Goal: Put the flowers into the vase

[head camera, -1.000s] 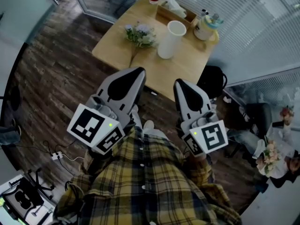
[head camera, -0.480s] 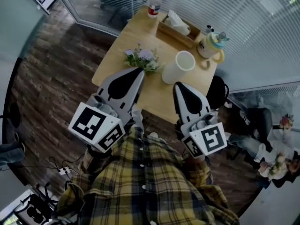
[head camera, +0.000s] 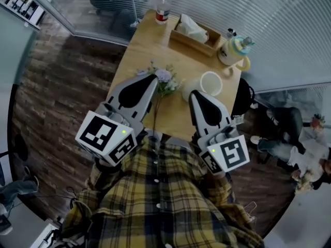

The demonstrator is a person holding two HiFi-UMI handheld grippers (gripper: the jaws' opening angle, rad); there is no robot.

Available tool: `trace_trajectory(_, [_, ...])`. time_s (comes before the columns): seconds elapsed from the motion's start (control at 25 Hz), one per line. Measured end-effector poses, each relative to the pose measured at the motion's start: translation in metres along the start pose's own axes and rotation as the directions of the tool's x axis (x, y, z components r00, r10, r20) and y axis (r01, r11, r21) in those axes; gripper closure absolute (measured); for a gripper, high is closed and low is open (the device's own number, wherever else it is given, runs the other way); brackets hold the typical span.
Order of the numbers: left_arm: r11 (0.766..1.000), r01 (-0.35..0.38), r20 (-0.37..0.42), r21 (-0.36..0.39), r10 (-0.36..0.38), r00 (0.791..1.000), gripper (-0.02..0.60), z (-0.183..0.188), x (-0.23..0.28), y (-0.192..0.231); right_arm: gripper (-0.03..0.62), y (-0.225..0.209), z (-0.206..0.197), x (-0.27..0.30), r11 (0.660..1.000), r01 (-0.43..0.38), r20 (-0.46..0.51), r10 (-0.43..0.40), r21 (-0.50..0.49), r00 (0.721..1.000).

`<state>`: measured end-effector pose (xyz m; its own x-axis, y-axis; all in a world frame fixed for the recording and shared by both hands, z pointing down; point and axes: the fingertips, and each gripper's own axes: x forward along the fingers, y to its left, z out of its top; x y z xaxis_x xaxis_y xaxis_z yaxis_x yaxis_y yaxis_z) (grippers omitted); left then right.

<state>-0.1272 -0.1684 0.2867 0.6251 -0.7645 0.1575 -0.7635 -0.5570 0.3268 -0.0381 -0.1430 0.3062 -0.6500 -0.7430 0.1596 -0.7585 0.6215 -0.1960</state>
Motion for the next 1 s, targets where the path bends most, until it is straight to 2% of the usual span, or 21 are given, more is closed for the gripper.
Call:
trace_trajectory(0.32, [1.0, 0.02, -0.042, -0.003, -0.02, 0.999, 0.572, -0.009, 0.019, 0.008, 0.582, -0.007, -0.004, 0.004, 1.0, -0.009, -0.032, 0.009, 0.006, 0.999])
trace_trajectory(0.56, [0.999, -0.026, -0.029, -0.031, 0.025, 0.999, 0.572, -0.013, 0.028, 0.003, 0.582, -0.009, -0.005, 0.002, 0.996, -0.093, -0.057, 0.093, -0.001, 0.994])
trace_trajectory(0.76, [0.998, -0.054, -0.013, -0.043, 0.054, 0.998, 0.572, -0.016, 0.03, -0.006, 0.582, -0.017, -0.002, -0.005, 0.992, -0.126, -0.055, 0.126, 0.004, 0.99])
trace_trajectory(0.96, [0.994, -0.113, -0.003, -0.007, 0.113, 0.994, 0.569, -0.012, 0.024, -0.004, 0.582, -0.016, -0.001, -0.007, 0.987, -0.159, -0.059, 0.157, -0.022, 0.986])
trace_trajectory(1.0, [0.993, -0.116, -0.011, -0.003, 0.116, 0.993, 0.552, -0.013, 0.024, -0.004, 0.582, -0.014, -0.001, -0.007, 0.986, -0.168, -0.061, 0.166, -0.025, 0.984])
